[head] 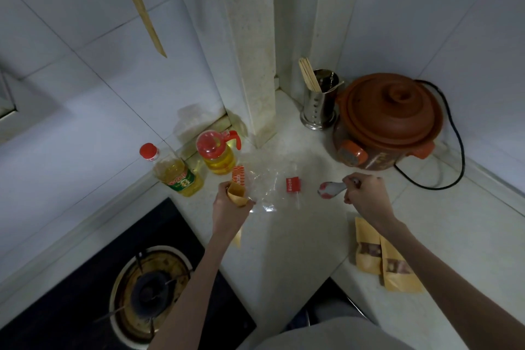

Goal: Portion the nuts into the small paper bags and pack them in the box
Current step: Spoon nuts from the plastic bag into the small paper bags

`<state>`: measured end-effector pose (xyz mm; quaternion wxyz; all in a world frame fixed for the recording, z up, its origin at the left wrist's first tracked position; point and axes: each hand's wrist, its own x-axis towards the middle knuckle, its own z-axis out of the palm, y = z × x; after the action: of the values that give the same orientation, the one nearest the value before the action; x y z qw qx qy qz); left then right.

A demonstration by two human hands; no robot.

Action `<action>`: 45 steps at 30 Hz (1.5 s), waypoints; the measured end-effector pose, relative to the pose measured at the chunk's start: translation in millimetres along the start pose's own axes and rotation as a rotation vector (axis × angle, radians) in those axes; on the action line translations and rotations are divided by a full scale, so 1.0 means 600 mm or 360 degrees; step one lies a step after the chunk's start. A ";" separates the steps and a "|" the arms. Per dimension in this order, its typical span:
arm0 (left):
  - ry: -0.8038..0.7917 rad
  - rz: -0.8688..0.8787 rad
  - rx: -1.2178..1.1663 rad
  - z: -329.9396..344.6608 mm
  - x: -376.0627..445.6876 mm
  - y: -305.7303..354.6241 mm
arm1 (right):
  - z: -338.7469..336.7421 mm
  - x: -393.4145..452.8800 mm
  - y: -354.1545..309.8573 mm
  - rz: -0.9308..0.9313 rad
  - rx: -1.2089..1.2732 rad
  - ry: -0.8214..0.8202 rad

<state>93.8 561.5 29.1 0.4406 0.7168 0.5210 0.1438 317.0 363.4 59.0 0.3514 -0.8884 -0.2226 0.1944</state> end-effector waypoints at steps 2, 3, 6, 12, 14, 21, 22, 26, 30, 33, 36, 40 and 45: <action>-0.0001 0.0000 0.0016 0.003 0.002 -0.004 | 0.004 0.003 0.004 0.0011 0.0002 -0.0030; -0.0003 -0.0006 0.0022 0.004 0.004 -0.006 | 0.007 0.005 0.006 0.0008 -0.0007 -0.0040; -0.0024 -0.0047 0.0009 0.008 0.010 -0.015 | 0.016 0.015 0.011 -0.0033 -0.0059 -0.0051; -0.0020 -0.0210 -0.0010 0.011 0.033 -0.036 | 0.052 0.040 0.013 -0.0129 -0.0181 -0.0075; -0.0017 -0.0260 -0.0033 0.011 0.044 -0.041 | 0.065 0.049 0.011 -0.0139 -0.0165 -0.0073; -0.0026 -0.0437 -0.0031 0.020 0.078 -0.069 | 0.104 0.074 0.008 -0.0128 -0.0082 -0.0110; -0.0042 -0.0466 -0.0024 0.021 0.080 -0.070 | 0.109 0.076 0.008 -0.0142 -0.0060 -0.0132; -0.0123 -0.0543 -0.0027 0.024 0.085 -0.070 | 0.127 0.085 0.008 -0.0109 0.0079 -0.0230; -0.0118 -0.0537 -0.0045 0.031 0.086 -0.071 | 0.146 0.092 0.005 0.0002 0.0288 -0.0348; -0.0185 -0.0512 -0.0107 0.038 0.086 -0.066 | 0.164 0.093 -0.002 0.0037 0.0335 -0.0550; -0.0273 -0.0506 -0.0169 0.047 0.087 -0.076 | 0.185 0.094 -0.002 -0.0008 0.0200 -0.0636; -0.0337 -0.0511 -0.0176 0.050 0.092 -0.086 | 0.203 0.092 -0.002 -0.0143 0.0159 -0.0650; -0.0345 -0.0510 -0.0177 0.055 0.096 -0.094 | 0.218 0.082 -0.029 -0.0392 -0.0187 -0.0543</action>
<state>105.0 599.7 -48.3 0.5503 0.6105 0.5692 0.0223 287.4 471.6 -26.6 0.2775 -0.8276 -0.3966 0.2843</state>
